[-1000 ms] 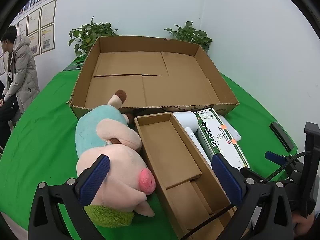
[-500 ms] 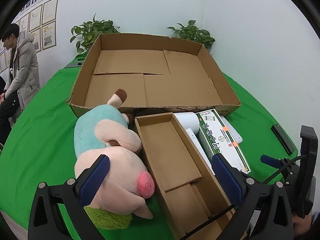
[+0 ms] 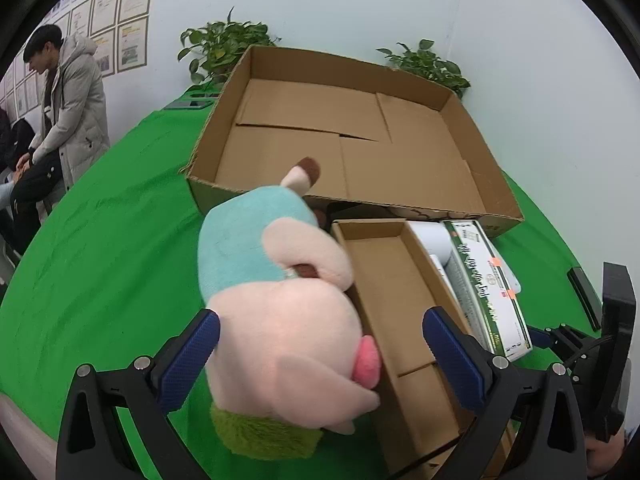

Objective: Organize objects
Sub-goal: 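Move the left tool toward the plush pig lying on the narrow tray, then close the left gripper on the pink-and-teal plush pig and lift it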

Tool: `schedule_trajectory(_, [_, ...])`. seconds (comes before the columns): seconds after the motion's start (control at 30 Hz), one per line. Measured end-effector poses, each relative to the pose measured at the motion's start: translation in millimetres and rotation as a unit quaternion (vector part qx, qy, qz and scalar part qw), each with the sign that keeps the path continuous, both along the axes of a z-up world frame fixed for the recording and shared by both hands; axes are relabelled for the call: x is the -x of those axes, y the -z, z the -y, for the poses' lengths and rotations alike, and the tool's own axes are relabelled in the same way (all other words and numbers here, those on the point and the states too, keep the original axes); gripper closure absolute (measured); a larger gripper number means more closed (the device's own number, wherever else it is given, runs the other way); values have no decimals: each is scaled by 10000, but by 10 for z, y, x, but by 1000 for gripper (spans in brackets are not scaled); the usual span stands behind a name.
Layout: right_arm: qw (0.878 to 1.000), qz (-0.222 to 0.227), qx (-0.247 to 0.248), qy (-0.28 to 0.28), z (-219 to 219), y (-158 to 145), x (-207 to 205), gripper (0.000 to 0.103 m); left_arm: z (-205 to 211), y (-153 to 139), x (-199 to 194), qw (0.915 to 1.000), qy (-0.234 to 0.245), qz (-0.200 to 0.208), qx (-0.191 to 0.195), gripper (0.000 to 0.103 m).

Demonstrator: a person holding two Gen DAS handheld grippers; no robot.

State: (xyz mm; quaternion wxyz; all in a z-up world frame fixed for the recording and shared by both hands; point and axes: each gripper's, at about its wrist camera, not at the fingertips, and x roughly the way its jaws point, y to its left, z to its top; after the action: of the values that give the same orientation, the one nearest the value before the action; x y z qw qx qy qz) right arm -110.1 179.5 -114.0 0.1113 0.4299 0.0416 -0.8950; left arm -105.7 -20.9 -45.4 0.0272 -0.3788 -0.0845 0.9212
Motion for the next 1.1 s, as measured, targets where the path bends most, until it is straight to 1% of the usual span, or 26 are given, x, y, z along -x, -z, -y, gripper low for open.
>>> schedule_trajectory(0.13, [9988, 249, 417, -118, -80, 50, 12, 34, 176, 104, 31, 9996, -135, 172, -150, 1])
schedule_trajectory(0.2, [9987, 290, 367, -181, -70, 40, 8, 34, 263, 150, 59, 9992, -190, 280, -229, 4])
schedule_trajectory(0.3, [9970, 486, 542, -251, -117, 13, 24, 34, 365, 201, 84, 9983, -179, 395, -397, 4])
schedule_trajectory(0.33, [9967, 534, 535, -280, -130, 5, 24, 33, 413, 233, 93, 9974, -136, 450, -538, 4])
schedule_trajectory(0.37, [9969, 560, 444, -314, -118, 0, 20, 33, 410, 248, 109, 9972, -122, 475, -568, 4])
schedule_trajectory(0.4, [9974, 557, 294, -343, -100, -7, 6, 32, 419, 270, 112, 9968, -91, 510, -612, 7])
schedule_trajectory(0.43, [9978, 547, 122, -362, -82, -12, -14, 32, 427, 298, 116, 9965, -26, 527, -641, 8])
schedule_trajectory(0.53, [9976, 581, -172, -324, -66, -23, -43, 31, 365, 293, 114, 9979, 62, 471, -437, 14])
schedule_trajectory(0.6, [9976, 604, -148, -312, -73, -41, -46, 26, 361, 284, 105, 9983, 102, 450, -355, 22])
schedule_trajectory(0.7, [9978, 513, -36, -423, -40, -111, -89, 23, 340, 255, 127, 9982, 183, 470, -323, 28])
schedule_trajectory(0.77, [9980, 449, -127, -437, -9, -130, -92, 22, 324, 251, 104, 9982, 227, 465, -296, 29])
schedule_trajectory(0.9, [9984, 321, -289, -356, 47, -183, -105, 22, 346, 233, 73, 9979, 318, 453, -327, 29])
schedule_trajectory(0.97, [9989, 257, -297, -241, -7, -226, -136, 20, 357, 214, 71, 9979, 349, 440, -308, 29])
schedule_trajectory(1.0, [9993, 206, -252, -157, -51, -256, -147, 19, 356, 202, 64, 9981, 350, 429, -279, 25])
schedule_trajectory(1.07, [9999, 80, -77, -12, -127, -300, -162, 13, 339, 175, 44, 9986, 314, 387, -182, 20])
schedule_trajectory(1.1, [9999, 29, 71, 86, -181, -326, -163, 5, 320, 152, 24, 9989, 297, 346, -100, 18])
